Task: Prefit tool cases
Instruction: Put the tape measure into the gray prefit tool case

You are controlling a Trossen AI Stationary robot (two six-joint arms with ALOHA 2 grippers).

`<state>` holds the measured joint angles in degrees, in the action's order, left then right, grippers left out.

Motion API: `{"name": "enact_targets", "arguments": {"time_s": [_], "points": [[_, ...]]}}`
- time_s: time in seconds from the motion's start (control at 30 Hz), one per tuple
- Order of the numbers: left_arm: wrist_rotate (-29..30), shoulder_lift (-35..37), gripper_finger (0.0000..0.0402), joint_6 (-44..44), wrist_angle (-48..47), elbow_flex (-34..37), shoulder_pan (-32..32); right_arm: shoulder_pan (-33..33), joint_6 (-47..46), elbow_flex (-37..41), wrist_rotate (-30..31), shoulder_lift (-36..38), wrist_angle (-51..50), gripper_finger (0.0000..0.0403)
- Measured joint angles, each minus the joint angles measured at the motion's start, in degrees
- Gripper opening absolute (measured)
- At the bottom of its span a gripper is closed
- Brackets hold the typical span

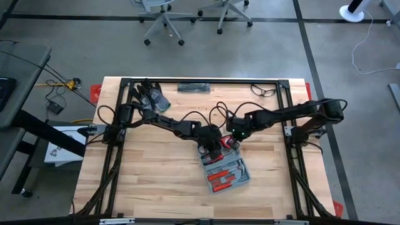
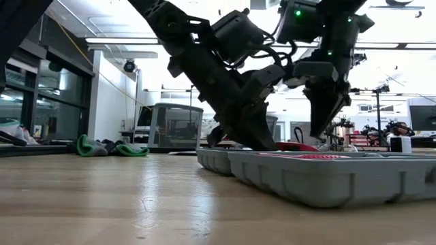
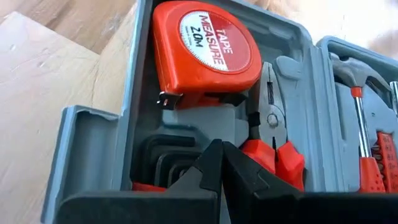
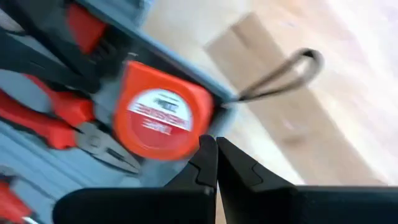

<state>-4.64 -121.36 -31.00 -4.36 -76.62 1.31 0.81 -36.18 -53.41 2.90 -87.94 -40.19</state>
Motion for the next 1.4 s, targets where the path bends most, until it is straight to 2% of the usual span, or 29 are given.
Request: {"name": "enact_targets", "arguments": {"time_s": [0.2, 0.53, 0.9, 1.23, 1.4], "points": [[-0.7, 0.8, 0.0000, 0.1, -0.8, 0.1, -0.1, 1.9, 1.1, 0.2, 0.2, 1.4, -2.8, 0.0000], [0.1, 1.5, 0.0000, 0.7, -0.5, 0.1, -0.5, 2.7, -6.0, 11.4, -9.2, 1.4, 9.0, 0.0000], [0.1, 1.5, 0.0000, 1.7, 1.5, 0.1, -2.8, 2.7, -9.9, 12.1, -9.3, 1.4, 16.0, 0.0000], [-5.4, -0.5, 0.0000, 1.7, 1.7, 0.0, -3.5, 2.7, -10.3, 11.9, -9.8, 1.4, 16.6, 0.0000], [-5.3, -0.5, 0.0000, 2.4, 1.3, -0.1, -3.3, 1.3, -10.0, 9.4, -5.1, 4.5, 14.5, 0.0000]]}}
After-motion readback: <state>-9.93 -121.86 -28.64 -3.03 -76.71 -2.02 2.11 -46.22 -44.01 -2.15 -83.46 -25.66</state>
